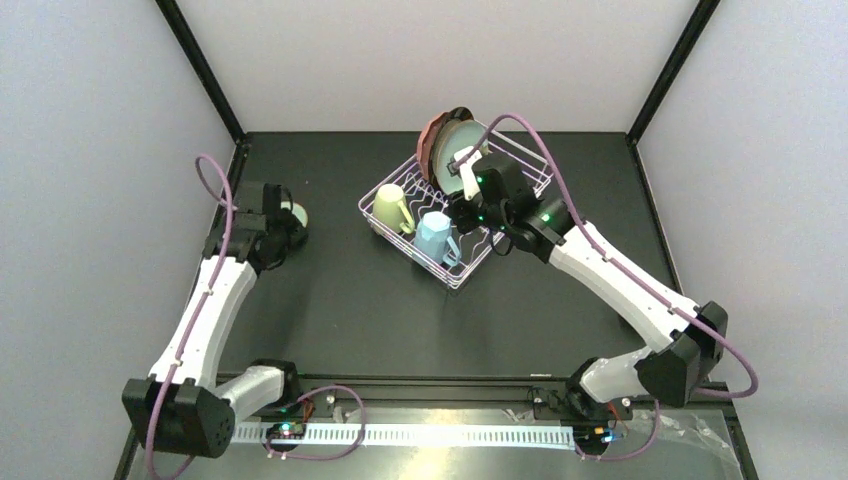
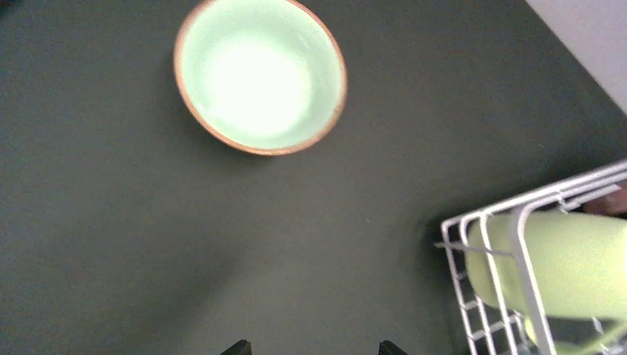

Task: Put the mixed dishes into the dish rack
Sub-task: Turn the cup upside down over the dish rack.

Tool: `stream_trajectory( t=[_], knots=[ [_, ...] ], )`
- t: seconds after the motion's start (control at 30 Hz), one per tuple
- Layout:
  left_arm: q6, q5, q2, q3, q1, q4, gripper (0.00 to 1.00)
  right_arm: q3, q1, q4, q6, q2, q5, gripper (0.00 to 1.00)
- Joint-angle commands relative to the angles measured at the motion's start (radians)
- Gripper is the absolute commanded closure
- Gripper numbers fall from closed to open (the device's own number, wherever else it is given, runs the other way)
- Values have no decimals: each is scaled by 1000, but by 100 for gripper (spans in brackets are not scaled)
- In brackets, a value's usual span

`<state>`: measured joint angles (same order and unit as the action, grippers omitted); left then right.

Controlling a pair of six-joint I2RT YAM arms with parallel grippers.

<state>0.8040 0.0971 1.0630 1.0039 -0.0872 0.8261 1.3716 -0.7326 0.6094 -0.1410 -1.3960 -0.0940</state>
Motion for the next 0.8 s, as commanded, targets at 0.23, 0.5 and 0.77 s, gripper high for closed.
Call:
stream_trajectory(
  t=[0.23, 0.5, 0.77],
  knots=[
    [-88, 278, 181, 98, -4, -17, 2, -26, 6, 19, -15, 116, 42, 25],
    [-206, 274, 375, 179, -5, -61, 1, -39, 6, 42, -14, 164, 50, 25],
    [-266, 263, 482, 238, -2, -158, 1, -54, 6, 49, -14, 184, 57, 25]
  ],
)
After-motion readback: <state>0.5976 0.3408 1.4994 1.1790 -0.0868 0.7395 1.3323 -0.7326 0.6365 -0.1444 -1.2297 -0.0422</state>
